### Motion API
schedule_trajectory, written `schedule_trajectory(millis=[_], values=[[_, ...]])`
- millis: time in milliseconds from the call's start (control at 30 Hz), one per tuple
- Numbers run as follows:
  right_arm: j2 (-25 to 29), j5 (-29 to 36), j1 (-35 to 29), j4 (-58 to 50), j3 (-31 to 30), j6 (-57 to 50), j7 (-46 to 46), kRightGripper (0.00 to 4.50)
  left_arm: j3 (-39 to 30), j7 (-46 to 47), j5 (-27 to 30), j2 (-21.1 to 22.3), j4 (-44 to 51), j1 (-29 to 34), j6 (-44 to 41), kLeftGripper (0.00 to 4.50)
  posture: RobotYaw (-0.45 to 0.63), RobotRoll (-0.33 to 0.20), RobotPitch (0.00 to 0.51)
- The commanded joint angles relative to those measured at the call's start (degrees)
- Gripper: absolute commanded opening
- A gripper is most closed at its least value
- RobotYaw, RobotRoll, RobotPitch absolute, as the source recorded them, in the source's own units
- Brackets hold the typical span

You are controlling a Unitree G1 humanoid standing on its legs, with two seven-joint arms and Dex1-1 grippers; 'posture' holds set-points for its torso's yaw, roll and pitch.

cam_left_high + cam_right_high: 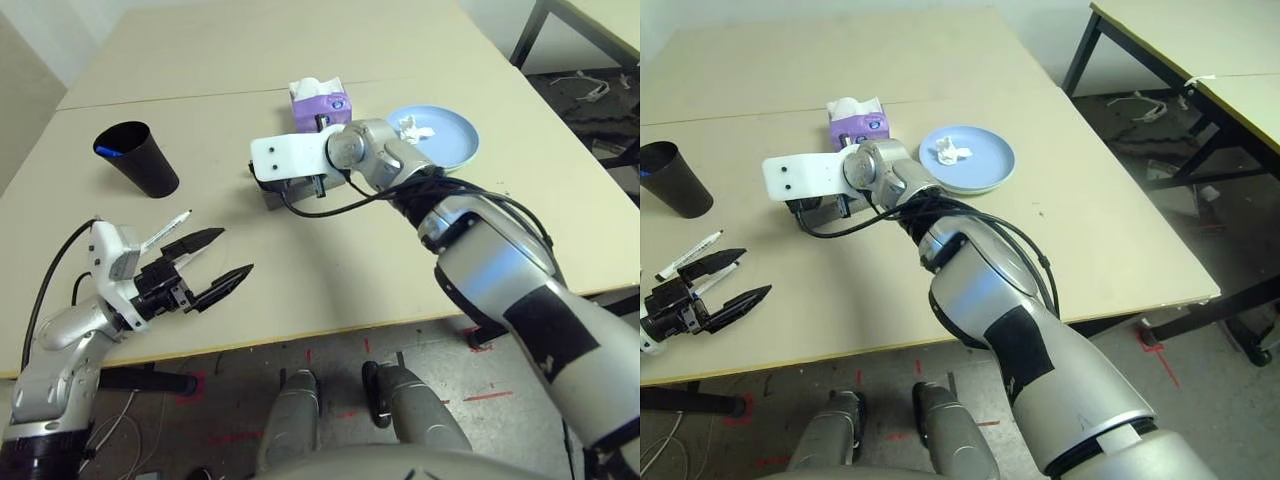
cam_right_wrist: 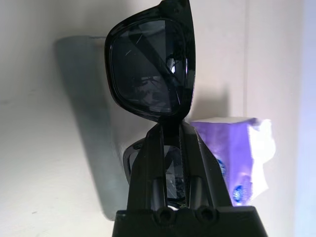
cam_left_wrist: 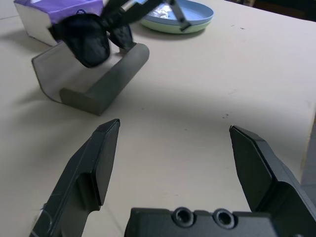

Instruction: Organize and tidy the items on the table.

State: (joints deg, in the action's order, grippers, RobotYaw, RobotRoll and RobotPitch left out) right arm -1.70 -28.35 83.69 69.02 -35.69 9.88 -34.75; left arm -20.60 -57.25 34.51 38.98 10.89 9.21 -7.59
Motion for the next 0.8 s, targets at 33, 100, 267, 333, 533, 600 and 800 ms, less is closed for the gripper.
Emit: schedule_trajectory(millis=[33,100,267,333,533,600,800], values=[[-1.2,-1.3,0.5,2.0,0.7,1.1,1.9,0.16,-0.2,0.6,0.2,-0.6,1.0,0.7,-0.4,4.5,0.03,0.0,0.177],[-1.4,-1.9,0.1,2.6,0.7,1.5,2.4,0.16,-0.4,1.1,0.4,-0.9,1.0,0.4,-0.5,4.5,0.03,0.0,0.177],[-2.0,-3.0,-2.3,4.0,0.5,2.4,2.8,0.16,-1.1,2.0,0.1,-1.4,0.6,-1.0,0.6,4.5,0.04,0.0,0.177],[-2.2,-3.5,-3.3,4.3,0.3,2.8,3.0,0.16,-1.1,2.2,-0.3,-1.5,0.3,-1.3,0.9,4.5,0.04,0.0,0.178],[-2.8,-5.1,-5.0,5.2,0.2,2.8,5.5,0.16,-1.5,3.2,-0.3,-2.5,0.3,-1.6,1.8,4.5,0.04,0.0,0.179],[-3.2,-5.4,-5.3,5.4,0.1,2.7,6.1,0.16,-1.3,3.0,-0.5,-2.7,0.6,-1.3,2.3,4.5,0.04,0.0,0.179],[-4.2,-6.4,-5.4,5.9,0.4,2.3,8.3,0.16,-1.1,3.3,-0.3,-3.1,1.6,-0.5,2.4,4.5,0.05,0.0,0.181]])
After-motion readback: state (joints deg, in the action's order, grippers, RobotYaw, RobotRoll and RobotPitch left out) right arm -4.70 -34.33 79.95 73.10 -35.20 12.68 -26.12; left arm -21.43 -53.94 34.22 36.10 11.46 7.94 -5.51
